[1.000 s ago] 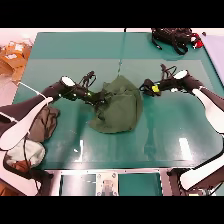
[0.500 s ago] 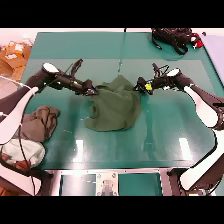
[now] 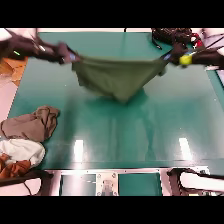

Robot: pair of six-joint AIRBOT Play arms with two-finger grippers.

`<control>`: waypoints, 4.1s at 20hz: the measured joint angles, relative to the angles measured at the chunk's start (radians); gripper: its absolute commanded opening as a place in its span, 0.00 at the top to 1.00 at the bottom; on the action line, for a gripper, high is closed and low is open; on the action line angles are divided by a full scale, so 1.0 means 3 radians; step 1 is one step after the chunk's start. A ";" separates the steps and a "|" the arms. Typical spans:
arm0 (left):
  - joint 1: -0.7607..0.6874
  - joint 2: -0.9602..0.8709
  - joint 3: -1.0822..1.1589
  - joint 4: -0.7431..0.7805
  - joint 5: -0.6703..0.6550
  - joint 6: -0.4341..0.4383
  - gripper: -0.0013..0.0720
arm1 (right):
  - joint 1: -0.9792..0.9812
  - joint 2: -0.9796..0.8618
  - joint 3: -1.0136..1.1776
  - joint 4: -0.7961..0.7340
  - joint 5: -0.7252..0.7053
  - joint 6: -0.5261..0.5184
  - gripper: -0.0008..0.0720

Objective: Fold the shirts.

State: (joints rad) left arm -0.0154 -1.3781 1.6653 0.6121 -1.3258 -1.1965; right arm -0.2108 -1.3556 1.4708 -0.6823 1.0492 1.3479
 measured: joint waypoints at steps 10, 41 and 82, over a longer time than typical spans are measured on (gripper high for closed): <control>0.0034 0.1279 0.0853 0.0408 0.0106 -0.0337 0.95 | -0.0720 0.1943 0.0223 -0.0022 0.0032 -0.0055 0.97; 0.0778 -0.0829 -0.0716 -0.0017 -0.0407 0.0102 0.07 | -0.1255 -0.0454 -0.0965 -0.0421 0.0350 -0.0760 0.48; 0.0058 0.0286 -0.2322 0.0474 0.0587 0.0210 0.95 | -0.1300 -0.0210 -0.1058 -0.0528 0.0694 -0.0687 0.97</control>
State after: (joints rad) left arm 0.0021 -1.2922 0.9688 0.7544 -1.1496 -1.1336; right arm -0.6006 -1.4185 1.1534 -0.8406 1.2575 1.1419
